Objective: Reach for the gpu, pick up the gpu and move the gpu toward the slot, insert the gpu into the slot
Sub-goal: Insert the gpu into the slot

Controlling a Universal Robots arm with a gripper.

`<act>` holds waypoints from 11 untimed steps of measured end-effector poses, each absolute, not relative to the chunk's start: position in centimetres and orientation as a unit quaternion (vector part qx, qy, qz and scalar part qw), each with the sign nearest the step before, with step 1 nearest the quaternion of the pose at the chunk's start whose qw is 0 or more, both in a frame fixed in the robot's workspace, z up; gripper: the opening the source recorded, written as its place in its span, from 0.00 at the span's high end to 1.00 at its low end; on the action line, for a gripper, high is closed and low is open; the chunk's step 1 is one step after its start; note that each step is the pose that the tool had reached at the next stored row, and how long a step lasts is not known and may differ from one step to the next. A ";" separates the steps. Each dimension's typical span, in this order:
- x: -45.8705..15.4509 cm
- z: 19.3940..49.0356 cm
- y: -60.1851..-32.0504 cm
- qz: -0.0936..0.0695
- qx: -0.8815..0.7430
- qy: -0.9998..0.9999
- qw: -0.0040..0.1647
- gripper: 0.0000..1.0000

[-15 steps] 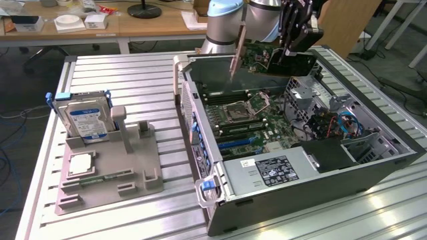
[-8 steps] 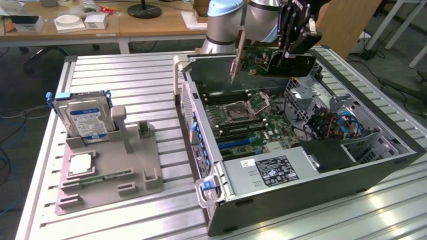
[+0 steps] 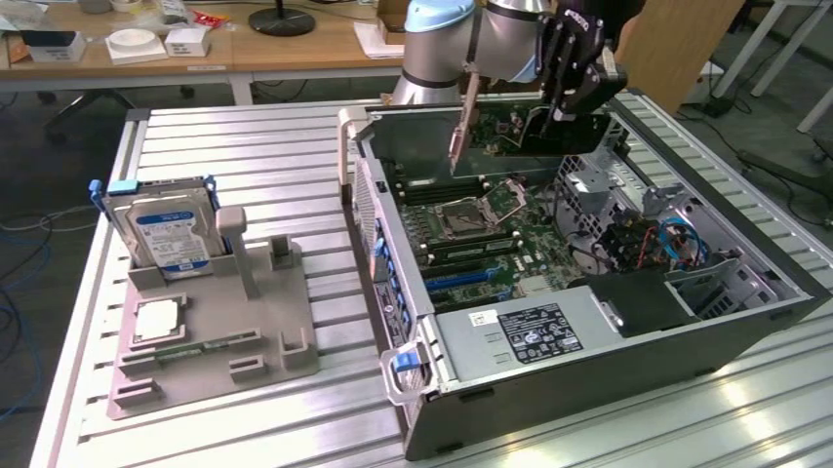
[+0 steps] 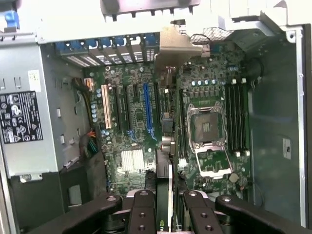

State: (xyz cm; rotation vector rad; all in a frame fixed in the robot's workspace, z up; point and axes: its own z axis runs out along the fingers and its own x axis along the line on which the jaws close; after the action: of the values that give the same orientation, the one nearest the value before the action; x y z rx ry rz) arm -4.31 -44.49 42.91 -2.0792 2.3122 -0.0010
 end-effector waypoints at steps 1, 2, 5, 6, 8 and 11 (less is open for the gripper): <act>-4.3 42.8 -44.5 0.000 -0.672 0.740 0.016 0.74; -4.3 42.7 -44.5 0.001 -0.675 0.738 0.017 0.74; -4.3 42.4 -44.5 0.003 -0.687 0.726 0.019 0.74; -4.3 42.2 -44.5 0.004 -0.694 0.720 0.019 0.74; -4.3 42.0 -44.5 0.004 -0.707 0.707 0.019 0.74; -4.3 41.4 -44.5 0.004 -0.717 0.697 0.019 0.74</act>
State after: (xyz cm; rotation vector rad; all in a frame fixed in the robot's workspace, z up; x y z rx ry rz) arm -4.33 -44.46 41.41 -2.2263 2.1627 0.0131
